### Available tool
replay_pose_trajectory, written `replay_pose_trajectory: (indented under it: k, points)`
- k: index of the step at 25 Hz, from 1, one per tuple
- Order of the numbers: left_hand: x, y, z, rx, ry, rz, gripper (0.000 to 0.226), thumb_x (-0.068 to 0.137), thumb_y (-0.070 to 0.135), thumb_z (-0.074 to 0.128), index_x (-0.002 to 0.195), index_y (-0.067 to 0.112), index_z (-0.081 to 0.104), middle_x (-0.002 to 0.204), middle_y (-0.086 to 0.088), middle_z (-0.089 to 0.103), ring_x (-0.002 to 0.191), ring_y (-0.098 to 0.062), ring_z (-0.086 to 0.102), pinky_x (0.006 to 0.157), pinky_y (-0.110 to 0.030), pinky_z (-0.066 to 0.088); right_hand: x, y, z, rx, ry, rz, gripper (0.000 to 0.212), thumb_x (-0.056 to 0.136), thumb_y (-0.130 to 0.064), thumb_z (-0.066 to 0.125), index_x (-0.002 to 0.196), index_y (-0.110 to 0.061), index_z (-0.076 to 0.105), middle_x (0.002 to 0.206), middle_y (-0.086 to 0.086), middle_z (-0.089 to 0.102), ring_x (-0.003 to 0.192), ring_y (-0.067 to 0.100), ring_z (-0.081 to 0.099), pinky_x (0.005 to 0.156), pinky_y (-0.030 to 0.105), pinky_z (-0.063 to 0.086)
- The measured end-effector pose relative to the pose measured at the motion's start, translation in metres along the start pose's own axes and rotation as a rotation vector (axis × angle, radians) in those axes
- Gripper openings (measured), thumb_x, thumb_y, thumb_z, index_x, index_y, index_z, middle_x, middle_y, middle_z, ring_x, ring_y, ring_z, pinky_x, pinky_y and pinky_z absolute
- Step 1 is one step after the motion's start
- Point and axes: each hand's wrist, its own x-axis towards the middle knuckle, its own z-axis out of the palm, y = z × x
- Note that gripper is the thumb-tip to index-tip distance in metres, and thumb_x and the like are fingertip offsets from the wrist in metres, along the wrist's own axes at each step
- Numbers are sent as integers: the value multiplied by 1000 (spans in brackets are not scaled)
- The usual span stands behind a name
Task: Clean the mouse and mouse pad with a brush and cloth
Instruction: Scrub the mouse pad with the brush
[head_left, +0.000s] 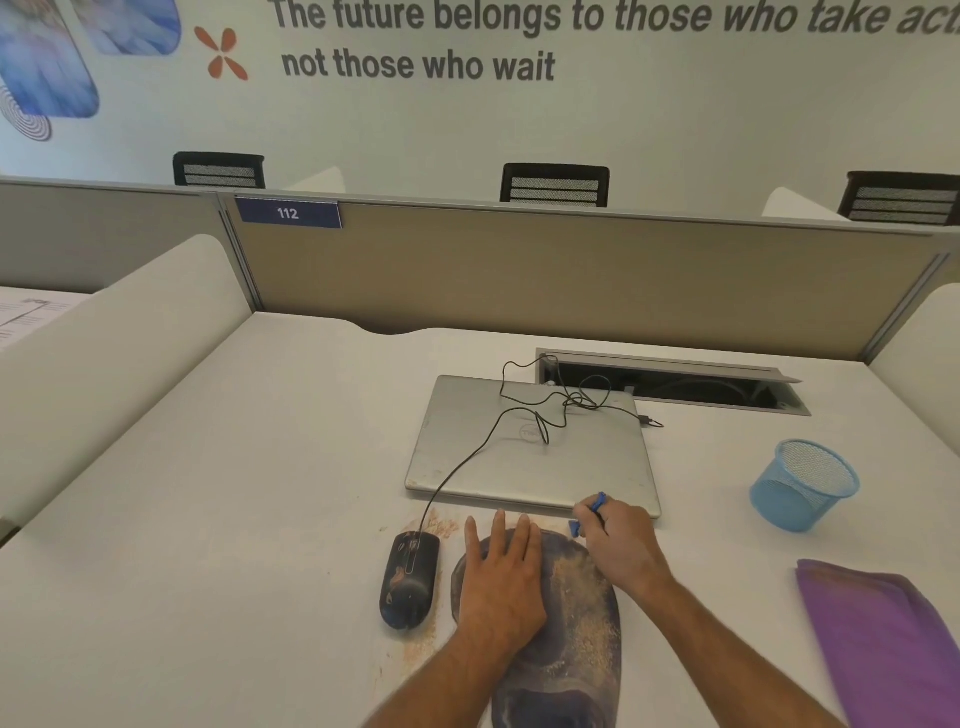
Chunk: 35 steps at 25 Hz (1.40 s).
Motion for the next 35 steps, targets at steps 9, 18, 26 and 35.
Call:
replay_pose_trajectory:
  k: [9,18,26,35]
  points:
    - [2,1,-2,9,-28,-6,72,103,38,31,159,18,-9,168,-5,-10,151,-36,-19,107,-64,-27,0,5,-2,1,-36,26,29,97,-29,52,78,-15,68,68,-4,65,65,9,61,57,24,41]
    - [1,1,-4,3,-41,-9,73,104,40,32,159,18,-10,168,-5,-11,151,-36,-19,110,-64,-23,-2,9,-6,110,-3,2,26,98,-28,52,76,-20,64,69,-4,66,65,6,62,57,18,43]
    - [0,1,-3,0,-15,-9,75,100,34,35,160,19,-6,169,-4,-8,151,-36,-18,106,-65,-27,2,-3,-14,76,-310,-236,18,96,-30,55,91,-30,73,92,-14,73,89,1,64,82,23,50]
    - [1,1,-1,-8,-27,-11,76,101,37,36,160,19,-9,169,-4,-9,152,-35,-17,107,-64,-26,12,-6,-31,-25,-284,-120,25,96,-25,51,78,-16,65,81,2,70,79,11,69,76,32,54]
